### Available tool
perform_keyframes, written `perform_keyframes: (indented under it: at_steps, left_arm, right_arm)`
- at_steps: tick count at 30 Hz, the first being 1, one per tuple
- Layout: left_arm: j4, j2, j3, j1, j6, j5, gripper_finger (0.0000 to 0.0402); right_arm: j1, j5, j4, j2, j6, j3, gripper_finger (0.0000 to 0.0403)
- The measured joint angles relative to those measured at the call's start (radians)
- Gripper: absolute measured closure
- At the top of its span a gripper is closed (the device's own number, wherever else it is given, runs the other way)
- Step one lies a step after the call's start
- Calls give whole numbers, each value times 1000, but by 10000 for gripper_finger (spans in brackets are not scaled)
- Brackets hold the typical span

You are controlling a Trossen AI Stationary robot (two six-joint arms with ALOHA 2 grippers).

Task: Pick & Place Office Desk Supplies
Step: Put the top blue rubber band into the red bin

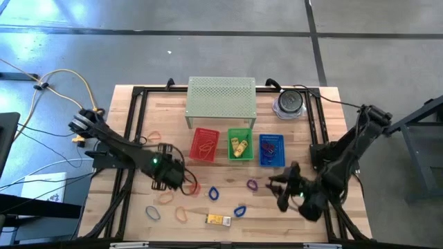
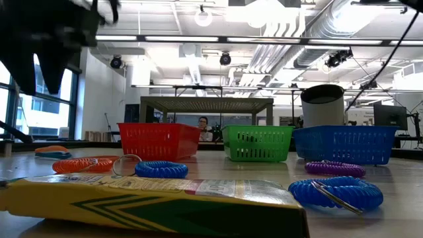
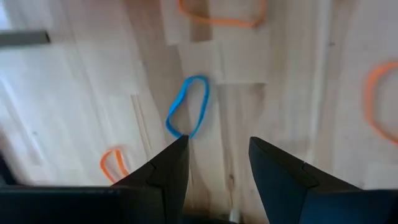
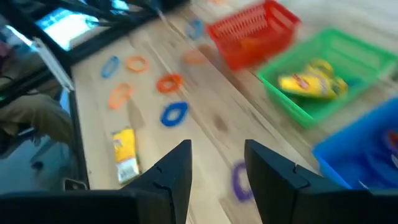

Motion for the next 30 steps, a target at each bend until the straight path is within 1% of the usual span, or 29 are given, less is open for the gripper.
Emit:
perform_keyframes:
  at_steps: [3, 6, 8, 12, 15, 17, 20, 25, 30]
  left_arm:
    - [115, -91, -115, 64, 25, 0, 243]
    - [200, -163, -210, 137, 65, -1, 243]
    - [224, -192, -256, 181, 90, 2, 243]
    - [273, -191, -271, 253, 136, 68, 243]
    - [268, -174, -273, 290, 147, 79, 243]
    - [269, -174, -273, 308, 147, 78, 243]
    - [274, -160, -276, 343, 140, 52, 243]
    - [277, -114, -276, 388, 126, 50, 243]
    - [279, -54, -276, 393, 125, 48, 243]
  right_arm:
    - [19, 65, 140, 74, -118, 0, 268]
    - [16, 83, 281, 133, -260, 0, 268]
    - [7, 86, 385, 163, -359, 0, 268]
    - [-4, 84, 594, 204, -551, 0, 268]
    - [-5, 75, 707, 219, -659, 0, 268]
    - [-4, 53, 758, 225, -693, 0, 268]
    - [0, 31, 790, 226, -713, 0, 268]
    - [-1, 7, 792, 226, -722, 0, 268]
    - [-1, 1, 796, 226, -722, 0, 268]
